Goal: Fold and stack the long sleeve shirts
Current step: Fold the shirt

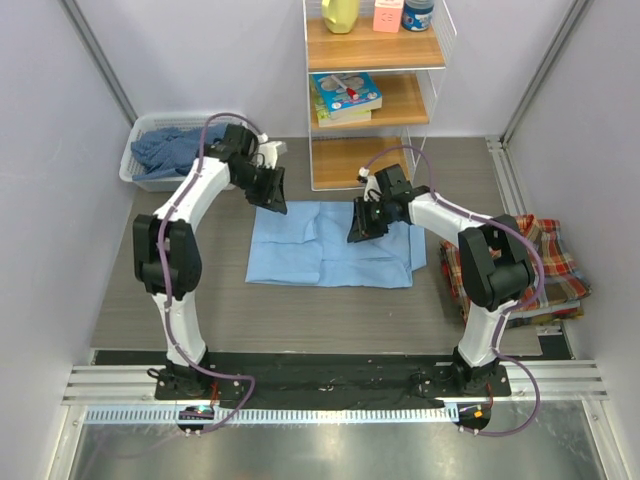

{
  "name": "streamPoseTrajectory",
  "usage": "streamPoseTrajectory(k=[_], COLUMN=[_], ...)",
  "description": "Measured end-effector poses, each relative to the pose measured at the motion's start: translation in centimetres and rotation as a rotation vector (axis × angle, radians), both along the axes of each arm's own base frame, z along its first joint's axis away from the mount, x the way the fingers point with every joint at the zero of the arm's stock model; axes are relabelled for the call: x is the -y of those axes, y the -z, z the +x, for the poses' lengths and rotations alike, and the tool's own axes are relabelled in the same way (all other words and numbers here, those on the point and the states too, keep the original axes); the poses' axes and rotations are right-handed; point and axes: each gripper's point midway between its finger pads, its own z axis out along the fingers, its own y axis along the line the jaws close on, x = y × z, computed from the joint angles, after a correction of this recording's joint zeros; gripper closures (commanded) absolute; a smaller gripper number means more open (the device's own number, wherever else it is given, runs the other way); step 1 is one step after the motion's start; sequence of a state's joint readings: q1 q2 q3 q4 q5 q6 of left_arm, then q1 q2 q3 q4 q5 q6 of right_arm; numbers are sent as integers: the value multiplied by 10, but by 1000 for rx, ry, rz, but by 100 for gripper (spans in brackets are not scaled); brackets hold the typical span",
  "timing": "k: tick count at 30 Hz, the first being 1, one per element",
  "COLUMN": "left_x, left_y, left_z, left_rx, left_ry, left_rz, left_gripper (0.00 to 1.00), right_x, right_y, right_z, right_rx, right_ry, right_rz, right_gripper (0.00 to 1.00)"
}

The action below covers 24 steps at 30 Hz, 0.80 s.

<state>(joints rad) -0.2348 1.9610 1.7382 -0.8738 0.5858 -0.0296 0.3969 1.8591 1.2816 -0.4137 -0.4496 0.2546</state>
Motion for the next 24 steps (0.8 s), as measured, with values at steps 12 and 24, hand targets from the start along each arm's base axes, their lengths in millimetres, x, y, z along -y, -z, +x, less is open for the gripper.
streamPoseTrajectory(k=[12, 24], left_x=[-50, 66], left_y=[129, 117], left_z=[-84, -243], left_rx=[-102, -193], left_ry=[497, 869], left_rz=[504, 383], left_gripper=[80, 75], right_x=[35, 100], right_y=[20, -9], right_z=[-9, -10], right_rx=[-52, 38], right_ry=[43, 103], right_rz=[-82, -199], right_gripper=[72, 72])
